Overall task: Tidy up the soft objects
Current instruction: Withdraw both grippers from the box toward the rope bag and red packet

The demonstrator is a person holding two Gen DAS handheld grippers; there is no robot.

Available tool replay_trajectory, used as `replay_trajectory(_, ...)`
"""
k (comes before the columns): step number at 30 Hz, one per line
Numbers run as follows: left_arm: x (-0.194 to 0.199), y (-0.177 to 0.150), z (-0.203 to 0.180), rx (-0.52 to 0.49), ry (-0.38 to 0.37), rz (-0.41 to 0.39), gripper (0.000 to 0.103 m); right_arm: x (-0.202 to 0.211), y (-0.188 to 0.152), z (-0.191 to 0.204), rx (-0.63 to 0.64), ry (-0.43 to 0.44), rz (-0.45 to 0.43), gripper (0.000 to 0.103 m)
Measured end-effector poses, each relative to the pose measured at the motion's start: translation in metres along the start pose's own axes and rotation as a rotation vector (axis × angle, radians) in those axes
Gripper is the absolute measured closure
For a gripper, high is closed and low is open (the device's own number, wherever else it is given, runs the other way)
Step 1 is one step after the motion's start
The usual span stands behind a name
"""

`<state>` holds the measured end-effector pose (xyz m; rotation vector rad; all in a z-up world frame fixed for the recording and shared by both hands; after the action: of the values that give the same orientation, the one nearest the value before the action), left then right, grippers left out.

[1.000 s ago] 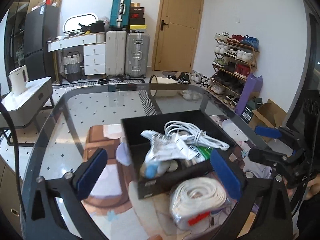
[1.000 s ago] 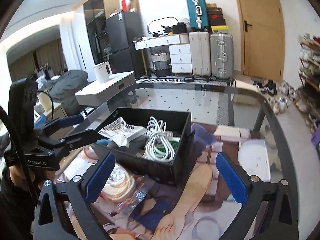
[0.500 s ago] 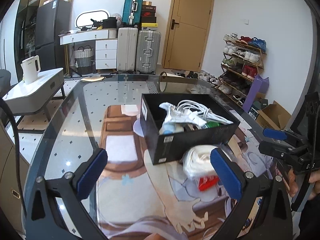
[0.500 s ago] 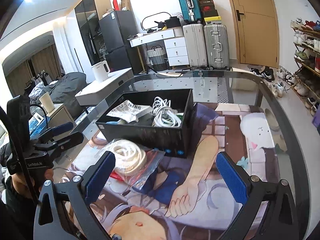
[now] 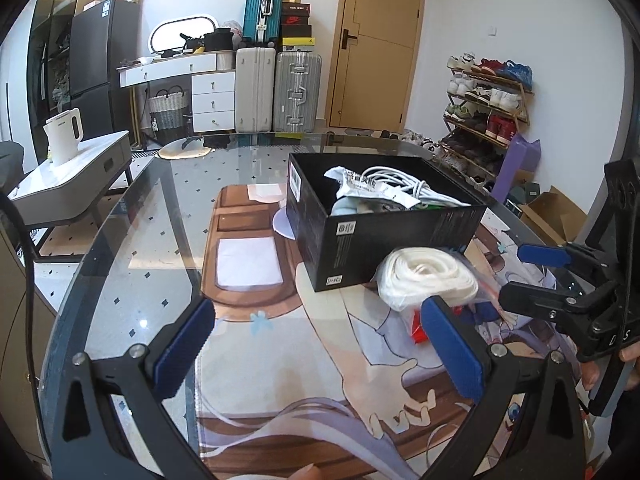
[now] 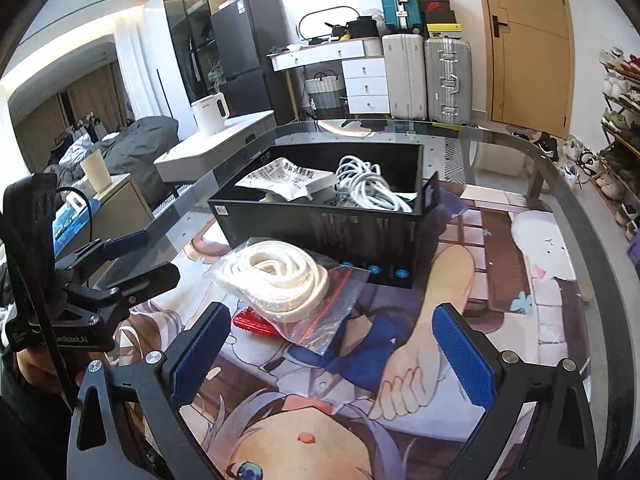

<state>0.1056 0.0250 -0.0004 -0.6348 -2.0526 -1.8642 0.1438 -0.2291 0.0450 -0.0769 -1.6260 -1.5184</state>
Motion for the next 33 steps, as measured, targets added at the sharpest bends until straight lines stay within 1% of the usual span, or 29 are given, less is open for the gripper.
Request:
replay_trajectory(8, -0.003, -0.004, 0.004, 0.01, -0.003, 0.011, 0.0, -0.018, 0.006, 0.013, 0.093, 0.009, 0.031, 0.001)
replay_trajectory(10, -0.004, -0.005, 0.006, 0.018, -0.002, 0.015, 0.0, -0.024, 0.008, 0.015, 0.115, 0.025, 0.044, 0.001)
replay_trajectory(13, -0.004, -0.005, 0.009, 0.035, -0.008, 0.017, 0.0, -0.037, 0.01, 0.018, 0.155, 0.043, 0.086, 0.001)
replay_trajectory(15, -0.005, -0.006, 0.01, 0.043, -0.01, 0.021, 0.0, -0.043, 0.013, 0.019, 0.183, 0.058, 0.095, 0.001)
replay_trajectory(22, -0.006, -0.006, 0.011, 0.043, -0.017, 0.026, 0.0, -0.06, 0.022, 0.02, 0.213, 0.097, 0.125, 0.001)
replay_trajectory(26, -0.006, -0.006, 0.012, 0.049, -0.02, 0.028, 0.0, -0.068, 0.024, 0.022, 0.213, 0.146, 0.144, 0.001)
replay_trajectory(29, -0.006, -0.007, 0.012, 0.055, -0.023, 0.029, 0.0, -0.074, 0.024, 0.027, 0.226, 0.165, 0.162, 0.001)
replay_trajectory(33, -0.007, -0.007, 0.013, 0.065, -0.024, 0.033, 0.0, -0.083, 0.023, 0.033, 0.232, 0.174, 0.168, 0.001)
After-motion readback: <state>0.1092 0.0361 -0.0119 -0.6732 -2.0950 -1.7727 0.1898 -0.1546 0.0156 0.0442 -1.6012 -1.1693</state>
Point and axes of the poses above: each gripper's, at about its wrist camera, not at the fingertips, and x roughly against the way its jaws point, z to its left, y to its top, the point moved 2 cm from there along -x, roughly the way its jaws point, and after that the axes turned 7 degrees about -z, right-handed, at the moved point
